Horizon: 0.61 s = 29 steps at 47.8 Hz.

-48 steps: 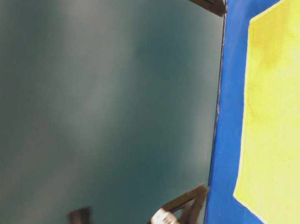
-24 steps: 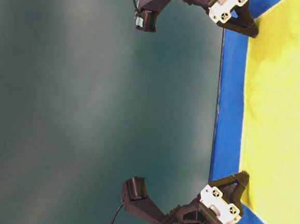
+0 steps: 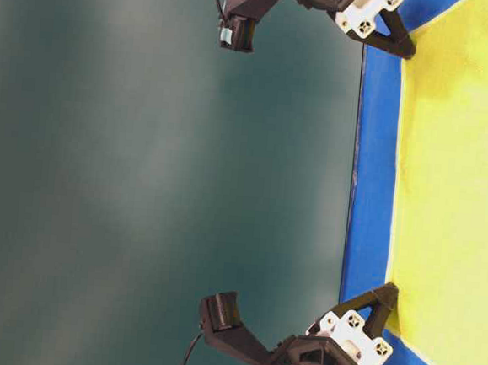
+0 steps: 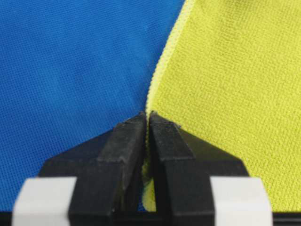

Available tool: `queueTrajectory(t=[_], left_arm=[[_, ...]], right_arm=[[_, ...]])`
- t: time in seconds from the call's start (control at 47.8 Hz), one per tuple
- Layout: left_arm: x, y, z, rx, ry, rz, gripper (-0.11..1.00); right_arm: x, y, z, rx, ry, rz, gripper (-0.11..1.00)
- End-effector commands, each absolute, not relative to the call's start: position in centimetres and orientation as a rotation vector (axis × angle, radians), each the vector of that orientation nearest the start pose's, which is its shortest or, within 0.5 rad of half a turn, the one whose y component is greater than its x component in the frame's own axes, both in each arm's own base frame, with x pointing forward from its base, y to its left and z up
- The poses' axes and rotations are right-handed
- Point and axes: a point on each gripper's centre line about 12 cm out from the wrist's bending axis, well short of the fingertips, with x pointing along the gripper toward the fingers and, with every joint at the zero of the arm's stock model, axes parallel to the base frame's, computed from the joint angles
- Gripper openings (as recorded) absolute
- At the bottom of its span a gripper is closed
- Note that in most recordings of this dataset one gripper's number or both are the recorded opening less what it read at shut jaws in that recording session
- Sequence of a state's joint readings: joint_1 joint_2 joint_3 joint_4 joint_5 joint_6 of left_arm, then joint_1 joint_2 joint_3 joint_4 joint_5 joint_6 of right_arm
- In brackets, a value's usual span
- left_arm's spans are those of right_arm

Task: Fold the yellow towel.
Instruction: 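Move both grippers to the towel's far corners and pinch them, then lift the far corners and fold them toward the near edge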

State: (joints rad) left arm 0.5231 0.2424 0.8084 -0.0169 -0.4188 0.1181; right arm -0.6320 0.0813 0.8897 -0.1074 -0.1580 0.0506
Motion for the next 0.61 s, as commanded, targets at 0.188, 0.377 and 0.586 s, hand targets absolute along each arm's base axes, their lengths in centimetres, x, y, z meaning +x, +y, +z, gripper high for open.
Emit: queueTrajectory(t=[0.188,0.377,0.586], left_arm=[[33.0,19.4,11.0,0.011,0.595,0.474,0.02],[32.6,20.0,13.1,0.023,0.572,0.491,0.02],[32.4,19.6,14.1,0.023,0.561,0.488,0.02]], right_arm=[[27.1,-19.8,11.4,0.199,0.742,-0.574,0.03],[26.8,-19.8,13.2,0.188,0.720,-0.582,0.03],[26.4,-19.6,13.5,0.189,0.718,-0.585,0.03]])
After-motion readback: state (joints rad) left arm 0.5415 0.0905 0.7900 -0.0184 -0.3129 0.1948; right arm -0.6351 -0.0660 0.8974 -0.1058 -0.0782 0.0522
